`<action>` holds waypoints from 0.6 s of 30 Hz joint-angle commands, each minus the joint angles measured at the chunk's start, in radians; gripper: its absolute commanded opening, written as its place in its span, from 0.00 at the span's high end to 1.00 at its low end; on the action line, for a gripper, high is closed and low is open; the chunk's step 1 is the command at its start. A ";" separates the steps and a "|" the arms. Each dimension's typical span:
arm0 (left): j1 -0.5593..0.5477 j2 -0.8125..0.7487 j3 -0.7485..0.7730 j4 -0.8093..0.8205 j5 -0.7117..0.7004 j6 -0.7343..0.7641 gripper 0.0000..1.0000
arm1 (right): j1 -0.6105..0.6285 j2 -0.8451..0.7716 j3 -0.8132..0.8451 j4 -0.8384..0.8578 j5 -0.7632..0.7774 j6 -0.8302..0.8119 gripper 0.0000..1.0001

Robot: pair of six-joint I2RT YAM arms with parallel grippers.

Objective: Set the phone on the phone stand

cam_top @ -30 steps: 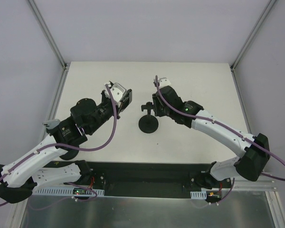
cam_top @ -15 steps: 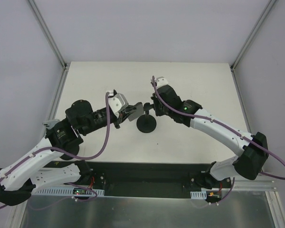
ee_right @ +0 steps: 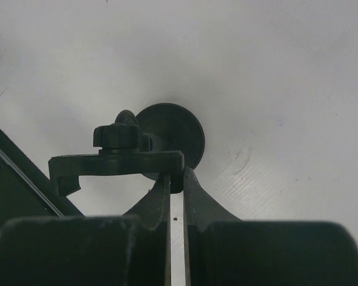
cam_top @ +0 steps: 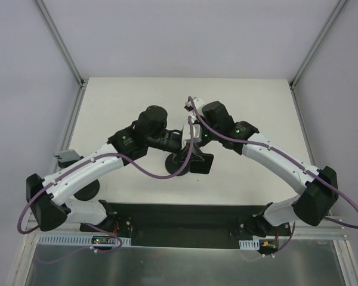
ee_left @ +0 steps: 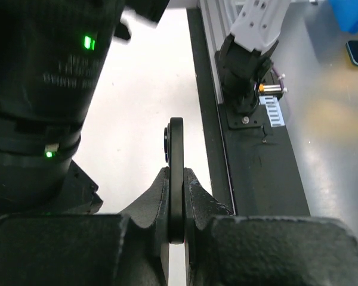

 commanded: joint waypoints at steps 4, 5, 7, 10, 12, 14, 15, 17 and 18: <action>0.122 0.089 0.083 0.076 0.163 0.051 1.00 | -0.055 -0.059 0.017 0.081 -0.215 -0.023 0.99; 0.133 0.105 0.080 0.084 0.166 0.050 1.00 | -0.055 -0.057 0.012 0.084 -0.234 -0.024 0.99; 0.156 0.122 0.077 0.108 0.187 0.036 1.00 | -0.055 -0.056 0.007 0.086 -0.248 -0.031 0.99; 0.178 0.149 0.083 0.111 0.195 0.037 1.00 | -0.056 -0.059 0.001 0.084 -0.258 -0.038 0.99; 0.194 0.158 0.083 0.114 0.212 0.038 1.00 | -0.058 -0.064 -0.005 0.084 -0.269 -0.043 0.99; 0.222 0.160 0.079 0.116 0.218 0.039 1.00 | -0.062 -0.070 -0.007 0.080 -0.277 -0.049 0.99; 0.233 0.160 0.080 0.114 0.218 0.038 1.00 | -0.062 -0.071 -0.007 0.077 -0.280 -0.051 0.99; 0.256 0.158 0.070 0.122 0.222 0.039 1.00 | -0.064 -0.074 -0.011 0.072 -0.292 -0.058 0.99; 0.257 0.158 0.063 0.128 0.225 0.041 1.00 | -0.064 -0.076 -0.013 0.074 -0.301 -0.060 0.99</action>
